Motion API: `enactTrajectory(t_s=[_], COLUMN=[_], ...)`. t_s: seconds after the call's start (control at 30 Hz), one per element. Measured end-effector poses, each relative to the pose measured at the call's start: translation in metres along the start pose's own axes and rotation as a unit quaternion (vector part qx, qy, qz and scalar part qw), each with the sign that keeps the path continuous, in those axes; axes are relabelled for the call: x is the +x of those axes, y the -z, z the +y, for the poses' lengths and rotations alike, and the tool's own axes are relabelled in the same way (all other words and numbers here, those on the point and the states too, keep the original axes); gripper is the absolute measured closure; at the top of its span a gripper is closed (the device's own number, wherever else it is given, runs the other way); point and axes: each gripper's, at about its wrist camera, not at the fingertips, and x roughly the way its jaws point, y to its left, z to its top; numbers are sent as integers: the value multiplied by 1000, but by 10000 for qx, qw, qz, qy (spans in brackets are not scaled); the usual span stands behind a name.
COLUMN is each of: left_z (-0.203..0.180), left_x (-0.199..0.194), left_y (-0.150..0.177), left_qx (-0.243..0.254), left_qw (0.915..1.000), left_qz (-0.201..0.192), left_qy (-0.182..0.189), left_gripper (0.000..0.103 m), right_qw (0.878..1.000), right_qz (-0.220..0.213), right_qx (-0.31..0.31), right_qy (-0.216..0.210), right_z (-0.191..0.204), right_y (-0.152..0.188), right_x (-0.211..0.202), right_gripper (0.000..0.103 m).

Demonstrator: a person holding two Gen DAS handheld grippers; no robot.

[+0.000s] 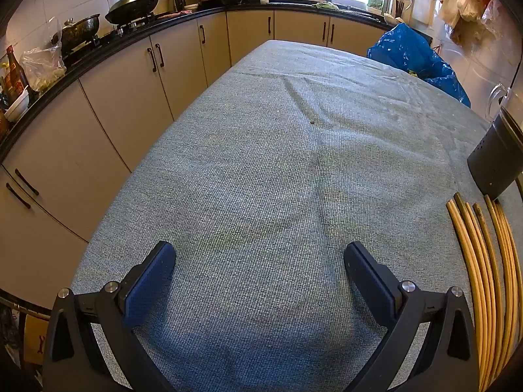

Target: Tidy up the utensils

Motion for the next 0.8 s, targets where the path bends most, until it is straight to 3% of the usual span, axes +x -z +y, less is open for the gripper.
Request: enactTrajectory(t_s=[0.23,0.33,0.47,0.57,0.8], left_z=[-5,-17,-38,-57,-98], left_x=[-8,-29,-77,-105,-129], left_y=[5,14,23,28,25], left_qx=[39,168,318,346,441], left_qw=[9995,9976,9942,9901,9877], left_qz=[-130,-523,-1012,-1334,-1498], left_qy=[-285,-415,-202,-247,-45], left_gripper=[0,1,1,0,0], right_qw=[10000,10000,10000,10000,10000], right_qz=[2,-3,5,9,1], right_qx=[9,15,17,43,17], right_qy=[-13,-20,-24,7,36], right_z=[-2,-3,-4,-4,0], right_y=[0,0,0,0,0], right_x=[0,0,1,1,1], right_gripper=[0,0,0,0,0])
